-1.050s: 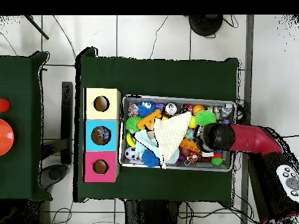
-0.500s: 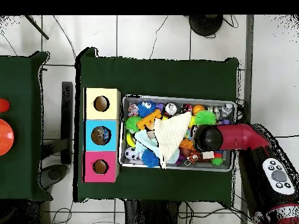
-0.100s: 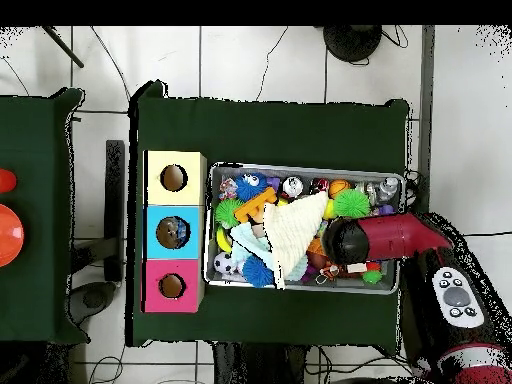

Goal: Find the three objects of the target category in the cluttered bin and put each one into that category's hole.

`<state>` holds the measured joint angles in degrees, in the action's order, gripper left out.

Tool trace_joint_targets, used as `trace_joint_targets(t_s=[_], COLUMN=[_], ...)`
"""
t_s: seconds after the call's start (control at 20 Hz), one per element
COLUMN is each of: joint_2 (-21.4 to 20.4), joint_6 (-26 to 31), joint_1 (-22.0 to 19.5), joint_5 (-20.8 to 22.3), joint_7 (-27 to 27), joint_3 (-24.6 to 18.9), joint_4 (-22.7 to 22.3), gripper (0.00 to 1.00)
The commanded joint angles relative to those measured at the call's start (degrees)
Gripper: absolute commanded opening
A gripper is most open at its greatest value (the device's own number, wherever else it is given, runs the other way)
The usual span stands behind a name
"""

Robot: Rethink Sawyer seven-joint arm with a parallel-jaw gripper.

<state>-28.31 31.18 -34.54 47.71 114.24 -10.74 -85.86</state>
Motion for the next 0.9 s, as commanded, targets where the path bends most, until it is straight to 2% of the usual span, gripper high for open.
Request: trace_joint_targets(t_s=[0.05,0.4,0.7,0.75,0.9], joint_2=[6.4,6.6,8.7,8.9,8.4], joint_6=[-4.9,-4.5,-6.0,-6.3,-5.7], joint_1=[3.2,5.2,5.8,6.2,6.6], joint_5=[1.2,-1.6,-3.1,-3.4,-4.5], joint_7=[9.9,10.0,8.6,8.1,9.2], joint_3=[5.0,7.9,8.8,9.1,9.7], joint_4=[0.5,-0.2,0.8,1.0,0.6], gripper=[1.00,1.00,1.00,0.00,0.00])
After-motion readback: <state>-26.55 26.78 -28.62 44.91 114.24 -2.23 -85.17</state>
